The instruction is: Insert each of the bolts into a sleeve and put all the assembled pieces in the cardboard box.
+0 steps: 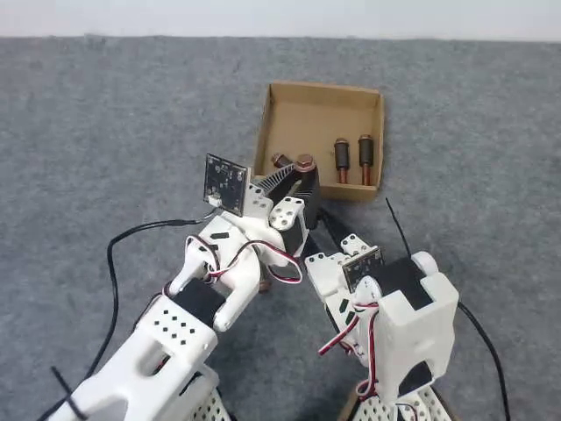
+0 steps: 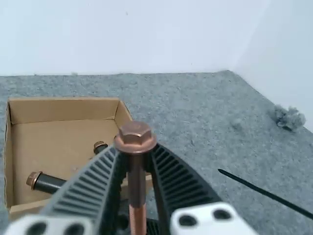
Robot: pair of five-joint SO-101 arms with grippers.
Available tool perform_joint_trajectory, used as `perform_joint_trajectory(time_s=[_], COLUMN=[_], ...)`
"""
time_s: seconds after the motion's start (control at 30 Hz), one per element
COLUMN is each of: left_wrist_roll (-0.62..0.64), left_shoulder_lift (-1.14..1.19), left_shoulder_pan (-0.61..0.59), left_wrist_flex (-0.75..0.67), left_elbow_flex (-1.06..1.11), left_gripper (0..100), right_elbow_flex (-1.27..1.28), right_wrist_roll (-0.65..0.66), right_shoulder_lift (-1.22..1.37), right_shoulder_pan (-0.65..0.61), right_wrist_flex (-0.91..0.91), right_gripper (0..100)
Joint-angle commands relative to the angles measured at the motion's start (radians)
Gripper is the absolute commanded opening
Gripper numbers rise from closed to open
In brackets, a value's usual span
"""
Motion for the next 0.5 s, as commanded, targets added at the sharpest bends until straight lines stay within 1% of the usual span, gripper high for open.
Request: perform_joint_trajectory(time_s=[0.0, 0.13, 0.2, 0.23, 0.37, 0.47], left_wrist_roll=[0.005, 0.008, 0.009, 0.008, 0.006, 0.005], left_shoulder_lift=[-0.051, -0.049, -0.049, -0.049, -0.049, -0.046], left_shoulder_pan=[0.002, 0.005, 0.008, 0.008, 0.003, 0.002], left_wrist_flex=[-0.121, -0.391, -0.493, -0.509, -0.457, -0.453], left_elbow_flex=[0.004, 0.12, 0.163, 0.171, 0.173, 0.17], left_gripper=[1, 1, 1, 1, 1, 1], right_elbow_flex=[0.003, 0.002, 0.0, 0.0, 0.0, 0.0], right_wrist_roll=[0.014, 0.014, 0.014, 0.015, 0.015, 0.015], right_shoulder_lift=[-0.012, -0.012, -0.012, -0.012, -0.012, -0.012], right_shoulder_pan=[-0.012, -0.012, -0.012, -0.013, -0.015, -0.015], right_wrist_flex=[-0.016, -0.015, 0.001, 0.002, 0.004, 0.004], right_gripper=[0.6, 0.6, 0.6, 0.6, 0.6, 0.6])
